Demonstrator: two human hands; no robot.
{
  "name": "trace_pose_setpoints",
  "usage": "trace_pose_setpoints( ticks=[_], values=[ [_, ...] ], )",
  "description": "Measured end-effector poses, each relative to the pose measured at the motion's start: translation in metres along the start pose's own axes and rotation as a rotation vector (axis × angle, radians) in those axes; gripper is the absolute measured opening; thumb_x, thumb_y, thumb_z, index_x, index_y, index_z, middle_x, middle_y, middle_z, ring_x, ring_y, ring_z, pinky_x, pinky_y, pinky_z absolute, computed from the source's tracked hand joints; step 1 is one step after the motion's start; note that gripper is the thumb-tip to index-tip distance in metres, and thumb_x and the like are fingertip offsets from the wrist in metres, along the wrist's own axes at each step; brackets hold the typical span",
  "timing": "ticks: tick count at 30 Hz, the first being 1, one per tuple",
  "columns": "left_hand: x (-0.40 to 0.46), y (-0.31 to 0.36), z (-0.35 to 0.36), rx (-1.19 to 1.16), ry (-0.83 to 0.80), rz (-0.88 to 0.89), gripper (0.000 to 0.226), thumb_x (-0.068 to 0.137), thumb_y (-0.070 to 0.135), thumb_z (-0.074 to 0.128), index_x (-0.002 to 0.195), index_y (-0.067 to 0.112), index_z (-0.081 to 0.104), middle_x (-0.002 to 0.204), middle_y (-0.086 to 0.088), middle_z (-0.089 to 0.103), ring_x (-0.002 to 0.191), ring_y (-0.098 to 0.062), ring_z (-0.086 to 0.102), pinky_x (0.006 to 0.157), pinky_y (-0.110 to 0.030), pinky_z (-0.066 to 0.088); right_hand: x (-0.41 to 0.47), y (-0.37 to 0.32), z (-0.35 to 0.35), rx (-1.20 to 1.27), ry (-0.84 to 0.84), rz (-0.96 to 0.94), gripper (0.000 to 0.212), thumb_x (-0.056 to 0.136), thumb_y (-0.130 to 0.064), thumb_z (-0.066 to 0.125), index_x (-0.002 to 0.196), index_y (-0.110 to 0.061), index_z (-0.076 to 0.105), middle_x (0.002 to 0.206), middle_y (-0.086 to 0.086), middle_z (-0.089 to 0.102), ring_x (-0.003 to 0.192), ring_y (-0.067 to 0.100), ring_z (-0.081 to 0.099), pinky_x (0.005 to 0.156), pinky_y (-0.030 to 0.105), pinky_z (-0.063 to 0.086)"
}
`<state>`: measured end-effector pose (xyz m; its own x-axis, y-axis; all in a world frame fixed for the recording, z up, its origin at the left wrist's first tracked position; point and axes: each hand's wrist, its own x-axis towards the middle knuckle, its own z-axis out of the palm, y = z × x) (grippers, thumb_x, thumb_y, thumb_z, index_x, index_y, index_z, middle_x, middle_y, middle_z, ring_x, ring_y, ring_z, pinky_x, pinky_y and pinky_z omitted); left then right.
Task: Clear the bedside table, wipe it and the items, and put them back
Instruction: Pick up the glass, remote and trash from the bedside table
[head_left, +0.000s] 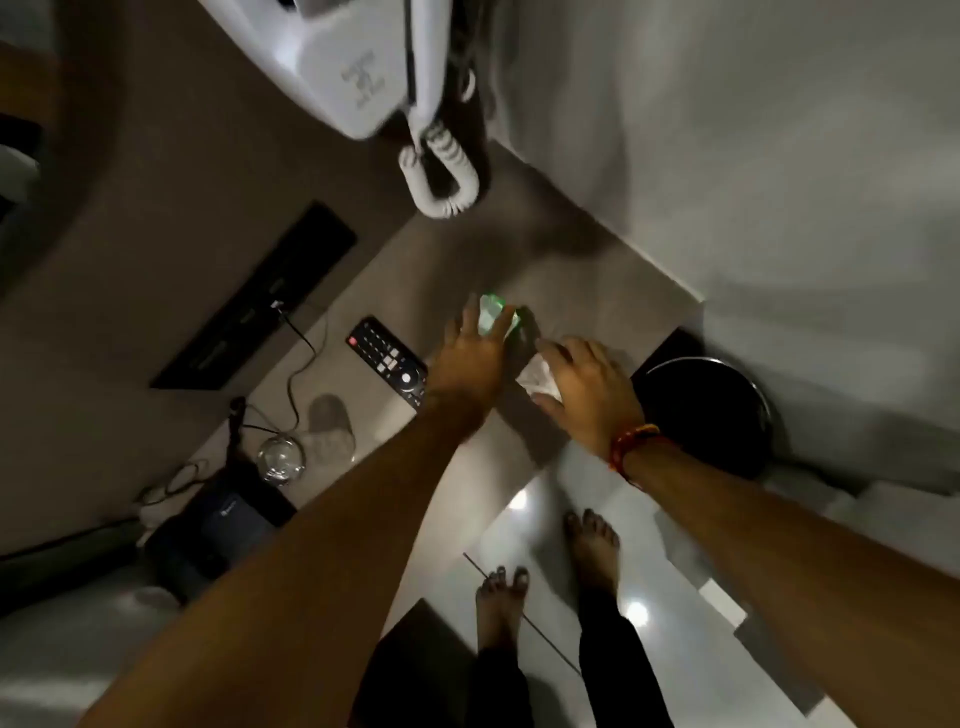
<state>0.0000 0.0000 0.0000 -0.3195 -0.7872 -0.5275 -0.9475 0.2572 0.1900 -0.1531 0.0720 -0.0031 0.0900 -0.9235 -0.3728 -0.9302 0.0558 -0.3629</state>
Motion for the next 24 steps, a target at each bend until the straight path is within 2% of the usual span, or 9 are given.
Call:
trace_pose_setpoints(
  ticks=[2,5,7,10,14,16,19,22,24],
  values=[
    [0.019,-0.002,0.005,0.036,0.041,-0.006,0.079,0.097,0.032,0.065,0.160,0.040,0.018,0.170,-0.016,0.007,0.149,-0.047,0.024,0.111,-0.060,0.044,0.008,0.000,0.011,-0.017,0.030,0.020,0.061,0.088,-0.035,0.071,0.143,-0.022,0.049,0.139,0.011,0.049,0.128,0.032,0.047,0.102,0.043,0.050],
    [0.037,-0.005,0.012,0.136,0.088,-0.019,0.076,0.096,0.027,0.067,0.157,0.041,0.025,0.165,-0.016,0.020,0.143,-0.047,0.030,0.107,-0.062,0.043,0.010,0.006,0.026,-0.048,0.052,0.005,0.049,0.088,-0.027,0.074,0.134,-0.022,0.059,0.137,0.011,0.050,0.123,0.033,0.048,0.103,0.042,0.049],
    [0.037,-0.004,0.017,0.132,0.150,-0.021,0.070,0.092,0.020,0.071,0.152,0.035,0.038,0.157,-0.018,0.032,0.139,-0.045,0.035,0.104,-0.058,0.047,0.008,0.012,0.030,-0.028,0.070,-0.002,0.042,0.090,-0.021,0.071,0.131,-0.021,0.062,0.136,0.010,0.051,0.120,0.032,0.049,0.103,0.040,0.048],
    [0.039,-0.003,0.018,0.071,0.184,-0.040,0.060,0.089,0.019,0.075,0.141,0.025,0.046,0.147,-0.019,0.037,0.137,-0.041,0.039,0.102,-0.054,0.051,0.005,0.020,0.028,0.056,0.096,0.037,0.039,0.090,-0.011,0.070,0.127,-0.019,0.066,0.134,0.011,0.053,0.120,0.032,0.051,0.096,0.040,0.056],
    [0.033,0.005,0.024,-0.046,0.150,-0.095,0.037,0.097,0.023,0.061,0.131,0.011,0.051,0.137,-0.017,0.045,0.126,-0.037,0.050,0.103,-0.053,0.051,-0.006,0.039,0.023,0.183,0.154,0.129,0.031,0.087,-0.005,0.071,0.118,-0.011,0.070,0.124,0.012,0.056,0.120,0.032,0.053,0.086,0.042,0.062],
    [0.030,0.013,0.025,-0.034,0.158,-0.094,0.038,0.099,0.018,0.059,0.134,0.006,0.050,0.138,-0.020,0.046,0.128,-0.040,0.050,0.102,-0.053,0.051,-0.016,0.051,0.021,0.229,0.189,0.163,0.029,0.087,-0.005,0.072,0.116,-0.009,0.071,0.123,0.013,0.056,0.118,0.032,0.056,0.088,0.041,0.061],
    [0.030,0.019,0.023,-0.130,0.260,-0.164,0.054,0.091,0.015,0.072,0.137,0.003,0.047,0.143,-0.021,0.041,0.135,-0.039,0.045,0.107,-0.053,0.050,-0.029,0.066,0.023,0.258,0.225,0.212,0.026,0.087,-0.002,0.071,0.113,-0.008,0.072,0.119,0.011,0.058,0.113,0.031,0.058,0.090,0.039,0.059],
    [0.035,0.022,0.014,-0.129,0.297,-0.193,0.077,0.082,0.021,0.082,0.144,0.011,0.039,0.151,-0.021,0.034,0.138,-0.042,0.037,0.111,-0.054,0.043,-0.039,0.075,0.023,0.279,0.251,0.240,0.027,0.088,-0.002,0.071,0.114,-0.007,0.072,0.118,0.011,0.058,0.113,0.029,0.058,0.093,0.036,0.057],
    [0.039,0.024,0.009,-0.118,0.242,-0.193,0.073,0.086,0.029,0.079,0.146,0.018,0.040,0.152,-0.018,0.034,0.139,-0.042,0.036,0.109,-0.056,0.043,-0.041,0.077,0.024,0.306,0.272,0.258,0.027,0.088,-0.002,0.071,0.115,-0.007,0.072,0.115,0.010,0.058,0.111,0.028,0.058,0.093,0.033,0.055]
  ],
)
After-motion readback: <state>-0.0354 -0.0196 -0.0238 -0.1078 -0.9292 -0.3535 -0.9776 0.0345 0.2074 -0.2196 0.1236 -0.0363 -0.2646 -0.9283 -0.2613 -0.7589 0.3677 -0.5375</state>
